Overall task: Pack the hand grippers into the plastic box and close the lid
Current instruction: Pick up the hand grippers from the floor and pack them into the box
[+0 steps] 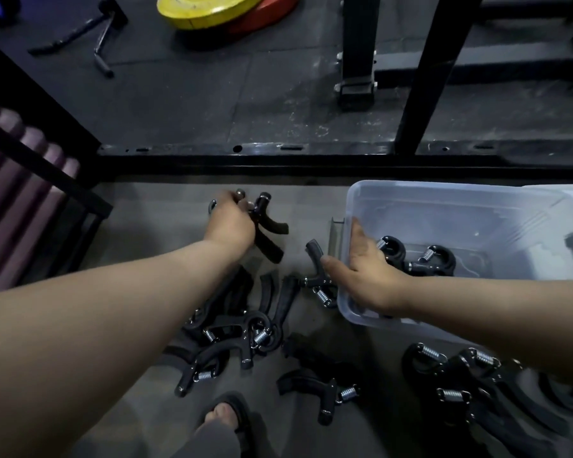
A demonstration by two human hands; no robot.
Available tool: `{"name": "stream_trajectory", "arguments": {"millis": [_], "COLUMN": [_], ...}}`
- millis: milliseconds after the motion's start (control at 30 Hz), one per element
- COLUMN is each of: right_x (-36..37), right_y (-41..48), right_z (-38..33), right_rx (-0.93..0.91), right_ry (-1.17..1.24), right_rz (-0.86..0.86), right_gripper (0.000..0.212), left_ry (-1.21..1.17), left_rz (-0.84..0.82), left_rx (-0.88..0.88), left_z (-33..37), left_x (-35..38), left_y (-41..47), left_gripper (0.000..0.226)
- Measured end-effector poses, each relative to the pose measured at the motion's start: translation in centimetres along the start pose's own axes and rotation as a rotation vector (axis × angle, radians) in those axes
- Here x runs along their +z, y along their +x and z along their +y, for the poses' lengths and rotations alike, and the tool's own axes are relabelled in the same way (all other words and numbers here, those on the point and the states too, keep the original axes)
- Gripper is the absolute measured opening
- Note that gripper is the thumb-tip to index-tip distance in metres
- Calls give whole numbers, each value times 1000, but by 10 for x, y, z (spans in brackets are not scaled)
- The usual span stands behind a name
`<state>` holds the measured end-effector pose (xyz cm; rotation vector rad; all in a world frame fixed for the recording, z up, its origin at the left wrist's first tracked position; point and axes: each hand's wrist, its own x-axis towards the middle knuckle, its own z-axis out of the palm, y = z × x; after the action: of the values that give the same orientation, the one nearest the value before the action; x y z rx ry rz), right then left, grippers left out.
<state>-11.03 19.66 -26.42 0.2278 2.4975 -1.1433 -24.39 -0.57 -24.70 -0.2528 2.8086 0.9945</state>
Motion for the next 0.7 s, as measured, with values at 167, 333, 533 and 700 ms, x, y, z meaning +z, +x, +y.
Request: {"name": "stream_trajectory", "arguments": {"millis": [167,333,533,700], "right_x": [-18,-28,-38,-59], "right_y": [-8,-27,-44,-59], "right_z": [-7,-14,-34,-46], "right_rx": [-31,-79,-81,-33], "right_ry": [68,9,136,-43], "right_rz": [-67,-76,179,469], "right_gripper": [84,48,86,103], "left_ry": [-365,-404,-567,-517], "left_rz": [124,502,371,188], "left_rx": [-86,26,310,443], "left_z": [4,58,118,139], "left_x": [3,-26,-37,-21], "left_y": [2,-27,-77,-118], "left_gripper": [17,30,17,33]}}
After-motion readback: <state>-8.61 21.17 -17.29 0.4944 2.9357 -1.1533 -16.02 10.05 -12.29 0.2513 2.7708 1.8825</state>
